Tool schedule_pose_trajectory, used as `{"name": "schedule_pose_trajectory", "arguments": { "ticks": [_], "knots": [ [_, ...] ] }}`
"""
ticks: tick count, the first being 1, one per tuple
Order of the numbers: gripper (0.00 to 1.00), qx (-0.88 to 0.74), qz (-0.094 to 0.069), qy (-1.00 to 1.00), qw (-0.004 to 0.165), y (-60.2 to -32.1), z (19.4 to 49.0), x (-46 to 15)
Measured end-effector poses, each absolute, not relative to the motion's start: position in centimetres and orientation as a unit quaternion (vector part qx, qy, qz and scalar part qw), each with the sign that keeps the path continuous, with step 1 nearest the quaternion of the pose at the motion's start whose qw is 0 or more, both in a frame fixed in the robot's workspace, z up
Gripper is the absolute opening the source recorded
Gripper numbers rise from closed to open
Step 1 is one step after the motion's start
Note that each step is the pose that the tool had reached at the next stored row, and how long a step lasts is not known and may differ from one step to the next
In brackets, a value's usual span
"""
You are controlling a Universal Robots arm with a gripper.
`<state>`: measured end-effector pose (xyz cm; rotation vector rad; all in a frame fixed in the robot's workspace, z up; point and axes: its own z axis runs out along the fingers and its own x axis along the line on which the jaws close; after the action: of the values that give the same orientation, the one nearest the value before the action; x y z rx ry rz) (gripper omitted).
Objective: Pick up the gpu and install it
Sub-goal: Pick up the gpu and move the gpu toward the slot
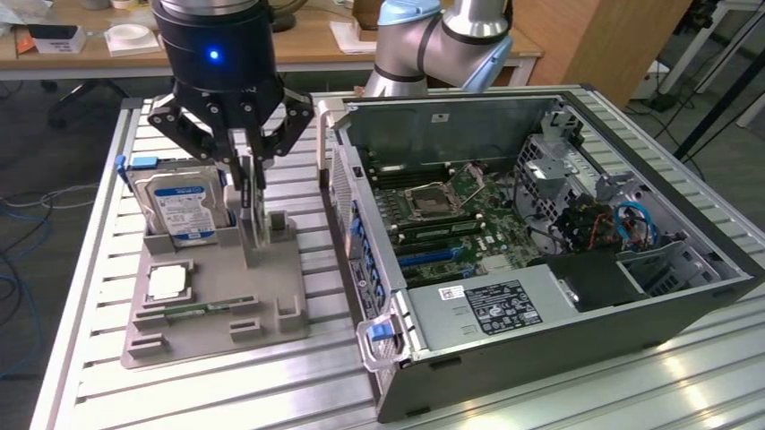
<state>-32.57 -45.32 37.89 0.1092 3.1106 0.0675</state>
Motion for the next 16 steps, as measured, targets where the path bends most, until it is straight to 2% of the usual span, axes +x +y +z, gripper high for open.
{"name": "schedule_pose_trajectory", "arguments": {
  "ticks": [16],
  "knots": [
    [0.26,0.035,0.022,0.999,0.014,-45.32,38.70,-32.75]
  ]
}}
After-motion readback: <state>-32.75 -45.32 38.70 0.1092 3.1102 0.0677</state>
